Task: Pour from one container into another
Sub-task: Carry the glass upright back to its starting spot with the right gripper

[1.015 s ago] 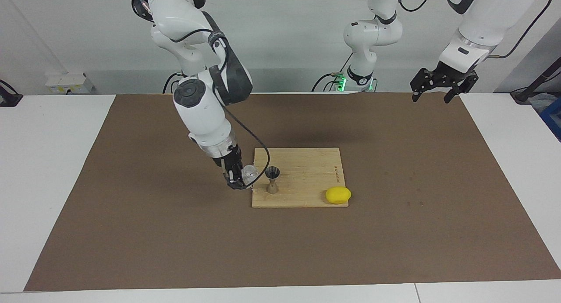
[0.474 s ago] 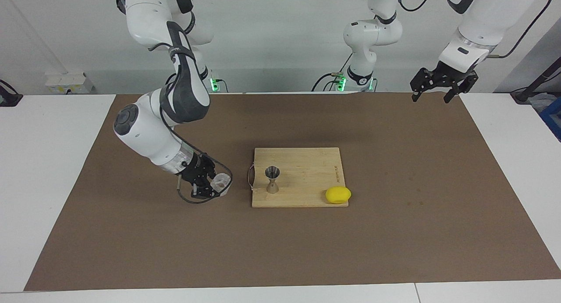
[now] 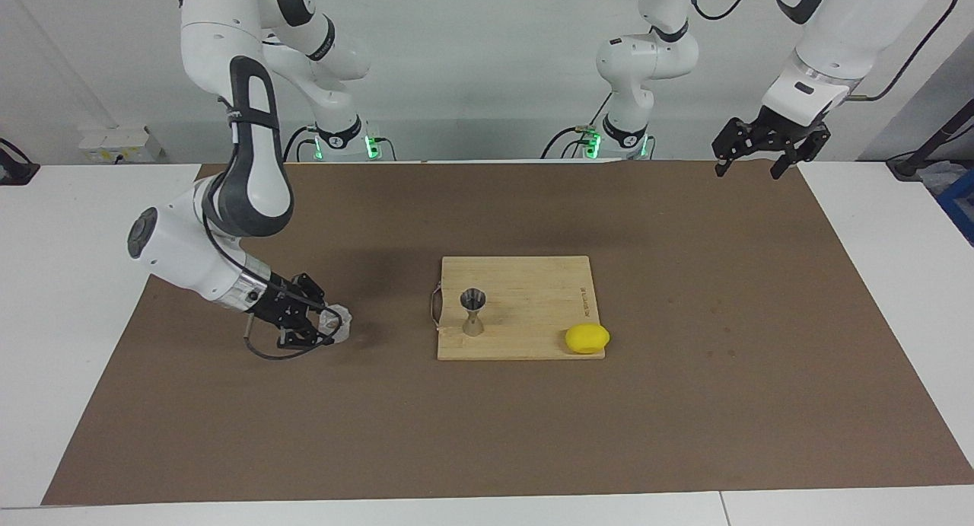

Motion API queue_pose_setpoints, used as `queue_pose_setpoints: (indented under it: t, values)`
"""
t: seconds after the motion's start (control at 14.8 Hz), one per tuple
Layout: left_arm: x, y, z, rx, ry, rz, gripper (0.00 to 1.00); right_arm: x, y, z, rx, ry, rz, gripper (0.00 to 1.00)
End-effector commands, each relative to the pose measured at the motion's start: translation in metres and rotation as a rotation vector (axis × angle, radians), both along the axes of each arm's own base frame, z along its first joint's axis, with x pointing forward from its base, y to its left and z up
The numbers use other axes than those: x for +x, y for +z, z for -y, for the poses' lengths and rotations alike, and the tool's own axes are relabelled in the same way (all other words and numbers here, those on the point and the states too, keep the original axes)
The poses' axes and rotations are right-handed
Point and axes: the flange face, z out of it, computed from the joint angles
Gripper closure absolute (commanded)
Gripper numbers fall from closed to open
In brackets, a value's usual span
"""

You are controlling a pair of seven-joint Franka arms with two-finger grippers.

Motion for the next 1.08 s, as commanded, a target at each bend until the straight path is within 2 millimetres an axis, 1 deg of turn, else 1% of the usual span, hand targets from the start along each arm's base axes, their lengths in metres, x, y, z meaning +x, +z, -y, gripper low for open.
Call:
queue_pose_setpoints:
  t: [0.0, 0.07, 0.14, 0.27, 0.54, 0.61, 0.68, 0.74, 0.81, 0.88, 0.95, 1.02]
  values:
    - [-0.005, -0.001, -0.003, 0.016, -0.011, 0.001, 0.00, -0.015, -0.017, 0.023, 0.063, 0.011, 0.009, 1.00]
    - [-0.005, -0.001, -0.003, 0.016, -0.011, 0.001, 0.00, -0.017, -0.024, 0.035, 0.079, -0.002, 0.010, 1.00]
    - [-0.005, -0.001, -0.003, 0.016, -0.011, 0.001, 0.00, -0.020, -0.031, 0.043, 0.093, -0.006, 0.009, 1.00]
    - [-0.005, -0.001, -0.003, 0.016, -0.011, 0.001, 0.00, -0.028, -0.045, 0.042, 0.116, 0.021, 0.015, 1.00]
    - [-0.005, -0.001, -0.003, 0.016, -0.011, 0.001, 0.00, -0.040, -0.064, 0.041, 0.135, 0.064, 0.028, 1.00]
    - [-0.005, -0.001, -0.003, 0.016, -0.011, 0.001, 0.00, -0.044, -0.068, 0.039, 0.140, 0.073, 0.032, 1.00]
    - [-0.005, -0.001, -0.004, 0.016, -0.010, 0.001, 0.00, -0.047, -0.070, 0.044, 0.141, 0.057, 0.037, 1.00]
    - [-0.005, -0.001, -0.003, 0.016, -0.011, 0.001, 0.00, -0.050, -0.073, 0.043, 0.143, 0.048, 0.034, 0.99]
    - [-0.005, -0.001, -0.003, 0.016, -0.011, 0.001, 0.00, -0.054, -0.077, 0.042, 0.142, 0.045, 0.028, 0.85]
    - [-0.005, -0.001, -0.003, 0.016, -0.011, 0.003, 0.00, -0.057, -0.079, 0.044, 0.133, 0.036, 0.027, 0.59]
    - [-0.005, -0.001, -0.003, 0.016, -0.011, 0.001, 0.00, -0.056, -0.080, 0.043, 0.121, 0.033, 0.036, 0.25]
    - [-0.005, -0.001, -0.003, 0.016, -0.011, 0.001, 0.00, -0.055, -0.080, 0.042, 0.114, 0.033, 0.041, 0.03]
